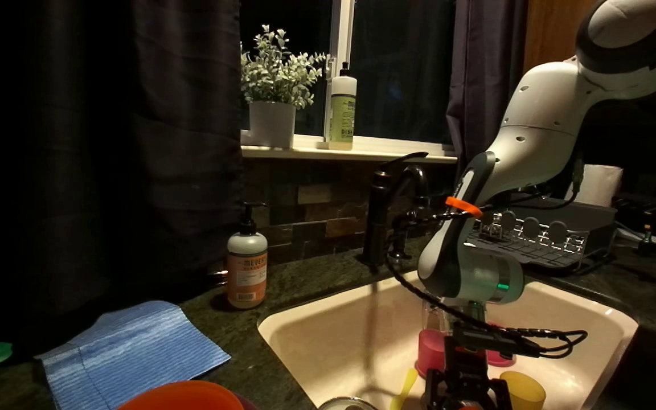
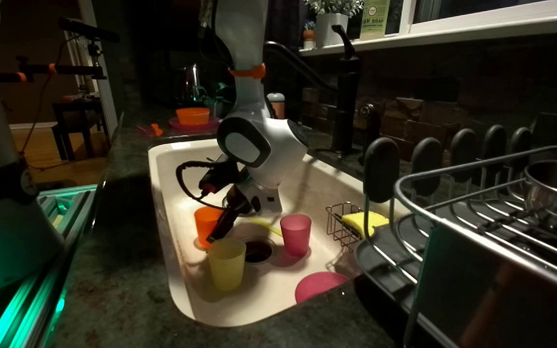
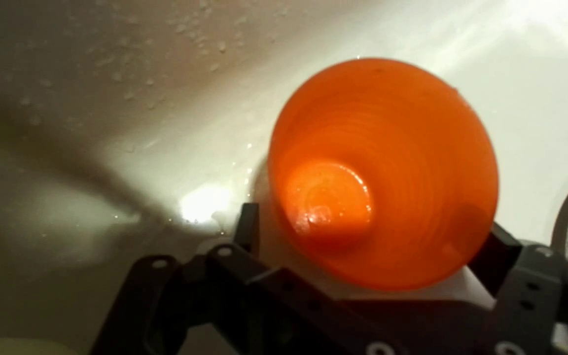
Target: Remove the orange cup from the sink
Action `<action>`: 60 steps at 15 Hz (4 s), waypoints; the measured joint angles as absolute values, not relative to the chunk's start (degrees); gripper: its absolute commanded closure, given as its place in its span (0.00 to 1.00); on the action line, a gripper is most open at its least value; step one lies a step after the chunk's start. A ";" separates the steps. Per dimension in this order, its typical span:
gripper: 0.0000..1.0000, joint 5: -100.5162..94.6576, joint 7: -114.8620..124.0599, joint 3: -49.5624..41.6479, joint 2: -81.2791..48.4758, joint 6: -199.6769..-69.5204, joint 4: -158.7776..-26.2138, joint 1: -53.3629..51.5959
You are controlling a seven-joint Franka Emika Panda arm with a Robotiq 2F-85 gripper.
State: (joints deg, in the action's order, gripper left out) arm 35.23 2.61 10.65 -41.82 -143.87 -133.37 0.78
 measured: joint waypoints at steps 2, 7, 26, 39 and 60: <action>0.00 35.23 2.65 10.65 -41.98 -143.53 -133.07 0.78; 0.00 34.98 2.57 10.63 -43.29 -142.06 -131.78 0.94; 0.00 34.28 -0.48 10.05 -46.09 -136.75 -127.75 1.46; 0.55 34.18 -1.53 10.12 -48.13 -135.64 -126.60 1.63; 0.56 39.64 -4.52 11.83 -36.86 -137.72 -135.97 3.01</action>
State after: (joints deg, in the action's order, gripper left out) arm 39.64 -4.52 11.83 -36.86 -137.72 -135.97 3.01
